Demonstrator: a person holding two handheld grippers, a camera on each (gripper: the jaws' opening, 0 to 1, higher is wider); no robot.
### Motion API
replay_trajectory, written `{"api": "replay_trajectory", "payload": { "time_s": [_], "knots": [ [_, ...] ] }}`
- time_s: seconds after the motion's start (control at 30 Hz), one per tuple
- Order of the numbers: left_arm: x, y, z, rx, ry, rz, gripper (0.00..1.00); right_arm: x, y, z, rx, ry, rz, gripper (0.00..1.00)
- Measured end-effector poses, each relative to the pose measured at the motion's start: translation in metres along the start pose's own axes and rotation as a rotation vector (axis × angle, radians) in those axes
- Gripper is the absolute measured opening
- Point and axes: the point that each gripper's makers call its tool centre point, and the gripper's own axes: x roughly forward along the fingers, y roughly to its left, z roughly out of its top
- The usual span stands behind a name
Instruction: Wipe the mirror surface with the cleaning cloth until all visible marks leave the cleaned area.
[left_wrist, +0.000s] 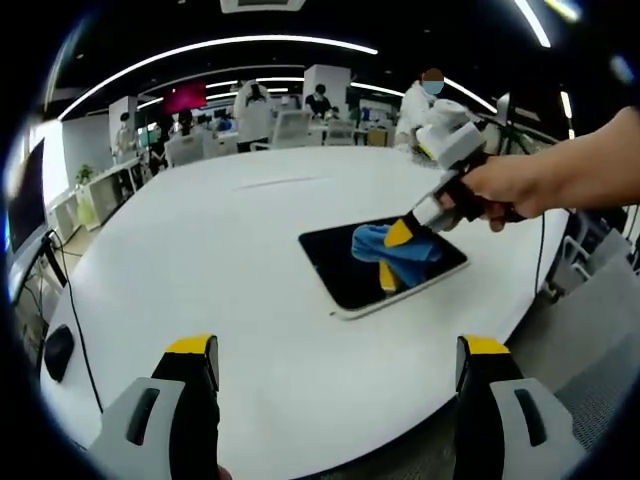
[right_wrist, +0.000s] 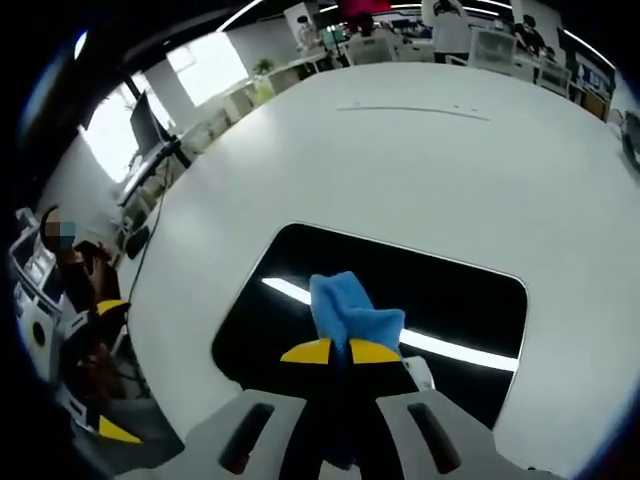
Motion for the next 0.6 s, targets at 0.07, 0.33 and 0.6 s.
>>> {"api": "replay_trajectory", "payload": {
  "time_s": [0.07,0.33,0.6],
  "knots": [
    [0.000,0.000,0.000,0.002,0.000,0.001,0.99,-0.004,-0.003,-0.001,-0.001,0.002,-0.005,0.00],
    [0.000,0.000,0.000,0.003,0.001,0.002,0.99,-0.015,-0.021,-0.007,0.011,0.004,-0.029,0.00],
    [0.000,0.000,-0.001,0.005,0.004,0.001,0.99,-0.023,-0.041,-0.011,0.030,0.010,-0.049,0.00]
  ]
}}
